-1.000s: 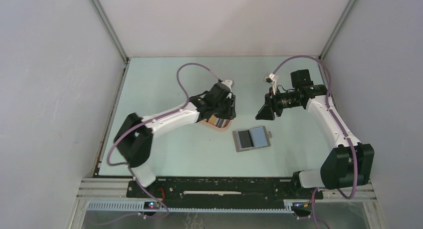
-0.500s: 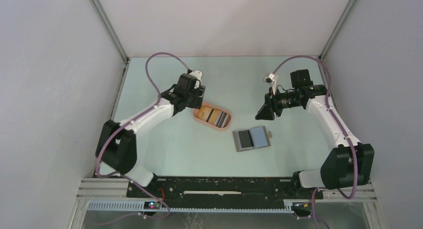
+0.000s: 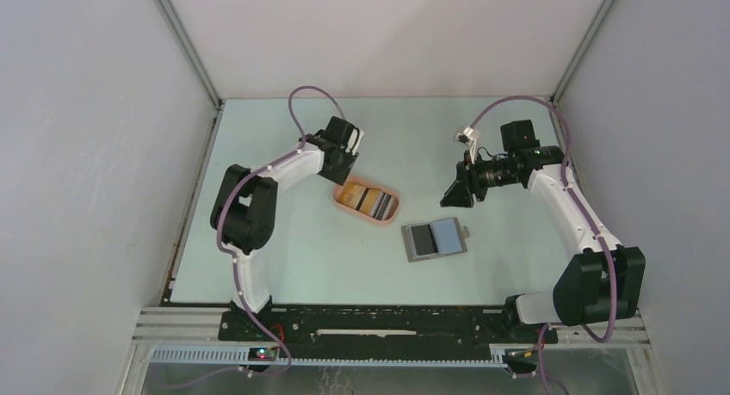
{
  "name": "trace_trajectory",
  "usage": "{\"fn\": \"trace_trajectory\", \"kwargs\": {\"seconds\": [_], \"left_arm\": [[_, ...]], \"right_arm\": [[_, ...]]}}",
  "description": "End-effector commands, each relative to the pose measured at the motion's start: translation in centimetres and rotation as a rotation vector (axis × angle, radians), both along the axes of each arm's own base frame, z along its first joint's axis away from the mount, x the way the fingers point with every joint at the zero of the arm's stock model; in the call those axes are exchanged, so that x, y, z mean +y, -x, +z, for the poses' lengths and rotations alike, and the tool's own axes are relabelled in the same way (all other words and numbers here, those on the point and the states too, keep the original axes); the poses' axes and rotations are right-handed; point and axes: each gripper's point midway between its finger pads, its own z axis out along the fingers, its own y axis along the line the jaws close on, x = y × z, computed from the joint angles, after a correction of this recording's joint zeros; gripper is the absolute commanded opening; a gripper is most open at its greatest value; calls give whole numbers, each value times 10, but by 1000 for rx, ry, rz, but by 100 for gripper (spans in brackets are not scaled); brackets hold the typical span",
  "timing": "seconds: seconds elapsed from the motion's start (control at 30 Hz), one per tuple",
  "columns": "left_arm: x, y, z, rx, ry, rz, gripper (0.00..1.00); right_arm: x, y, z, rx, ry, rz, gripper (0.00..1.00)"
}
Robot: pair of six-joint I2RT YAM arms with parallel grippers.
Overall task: Put the credit cards into the card holder
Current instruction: Pick up the credit card from the storage box.
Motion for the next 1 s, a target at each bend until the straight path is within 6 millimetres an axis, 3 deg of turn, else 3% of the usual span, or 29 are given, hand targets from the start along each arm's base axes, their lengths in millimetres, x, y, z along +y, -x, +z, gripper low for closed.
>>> {"fn": "trace_trajectory", "kwargs": {"seconds": [0.0, 0.27, 0.5, 0.7, 0.97], "left_arm": [[-2, -11, 10, -7, 38, 19, 41], [0, 11, -1, 12, 133, 137, 15], [14, 37, -3, -7, 203, 346, 3], [19, 65, -8, -7, 305, 485, 1], [21, 101, -12, 10, 397, 568, 5]], "right_arm": [[1, -1, 1, -6, -14, 8, 53], [3, -1, 0, -4, -16, 13, 53], [5, 0, -1, 4, -15, 19, 53], [13, 3, -6, 24, -10, 35, 53], [36, 0, -29, 90, 40, 19, 53]]}}
